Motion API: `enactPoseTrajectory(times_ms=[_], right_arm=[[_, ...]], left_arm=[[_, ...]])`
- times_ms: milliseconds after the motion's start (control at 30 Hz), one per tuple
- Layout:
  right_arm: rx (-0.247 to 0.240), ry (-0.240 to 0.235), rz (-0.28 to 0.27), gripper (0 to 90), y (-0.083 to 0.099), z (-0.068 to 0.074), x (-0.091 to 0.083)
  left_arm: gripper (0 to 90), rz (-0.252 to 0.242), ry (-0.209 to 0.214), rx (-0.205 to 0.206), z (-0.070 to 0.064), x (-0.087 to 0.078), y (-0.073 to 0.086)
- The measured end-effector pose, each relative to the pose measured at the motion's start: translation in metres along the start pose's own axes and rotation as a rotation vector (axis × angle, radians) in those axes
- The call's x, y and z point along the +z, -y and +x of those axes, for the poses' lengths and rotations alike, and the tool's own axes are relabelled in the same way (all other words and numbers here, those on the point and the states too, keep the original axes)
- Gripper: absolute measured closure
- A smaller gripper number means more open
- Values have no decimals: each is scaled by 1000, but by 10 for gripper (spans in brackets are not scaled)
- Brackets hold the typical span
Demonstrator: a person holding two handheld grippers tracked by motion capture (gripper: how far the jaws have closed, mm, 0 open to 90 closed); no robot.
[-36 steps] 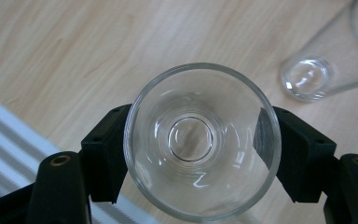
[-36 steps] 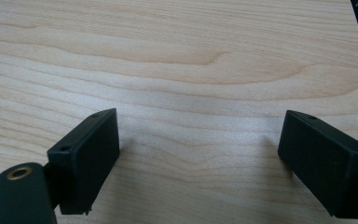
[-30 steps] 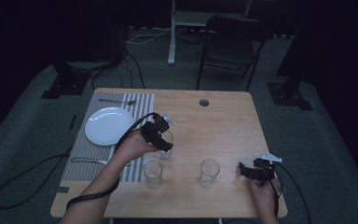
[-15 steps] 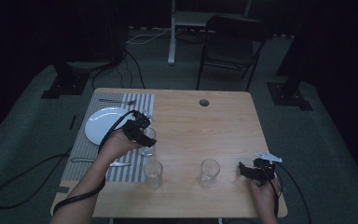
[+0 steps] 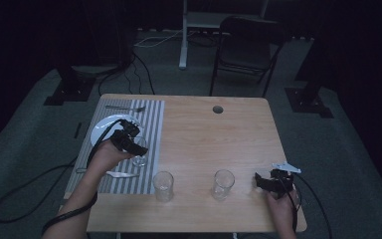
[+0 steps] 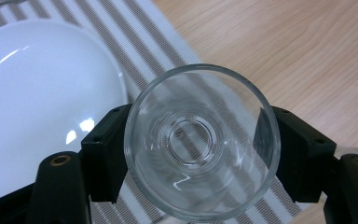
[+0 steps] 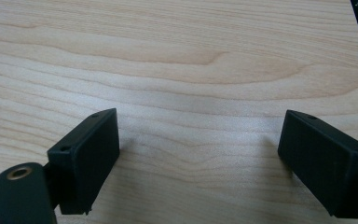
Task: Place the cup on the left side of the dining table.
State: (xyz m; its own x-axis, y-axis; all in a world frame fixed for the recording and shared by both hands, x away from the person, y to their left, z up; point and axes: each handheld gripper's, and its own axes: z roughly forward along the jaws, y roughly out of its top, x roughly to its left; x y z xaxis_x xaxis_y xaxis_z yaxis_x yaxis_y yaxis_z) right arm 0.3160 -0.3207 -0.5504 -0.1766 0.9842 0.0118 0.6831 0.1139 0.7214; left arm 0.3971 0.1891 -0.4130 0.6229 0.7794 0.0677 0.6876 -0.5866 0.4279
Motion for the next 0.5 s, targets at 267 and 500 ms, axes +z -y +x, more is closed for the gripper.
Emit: enactPoseTrajectory(times_ms=[267,500], right_arm=[[0,0,0,122,0,0,0],[0,0,0,122,0,0,0]], left_arm=[[293,12,-14,-29,14,-2,11],[293,29,-1,-55,23,4,15]])
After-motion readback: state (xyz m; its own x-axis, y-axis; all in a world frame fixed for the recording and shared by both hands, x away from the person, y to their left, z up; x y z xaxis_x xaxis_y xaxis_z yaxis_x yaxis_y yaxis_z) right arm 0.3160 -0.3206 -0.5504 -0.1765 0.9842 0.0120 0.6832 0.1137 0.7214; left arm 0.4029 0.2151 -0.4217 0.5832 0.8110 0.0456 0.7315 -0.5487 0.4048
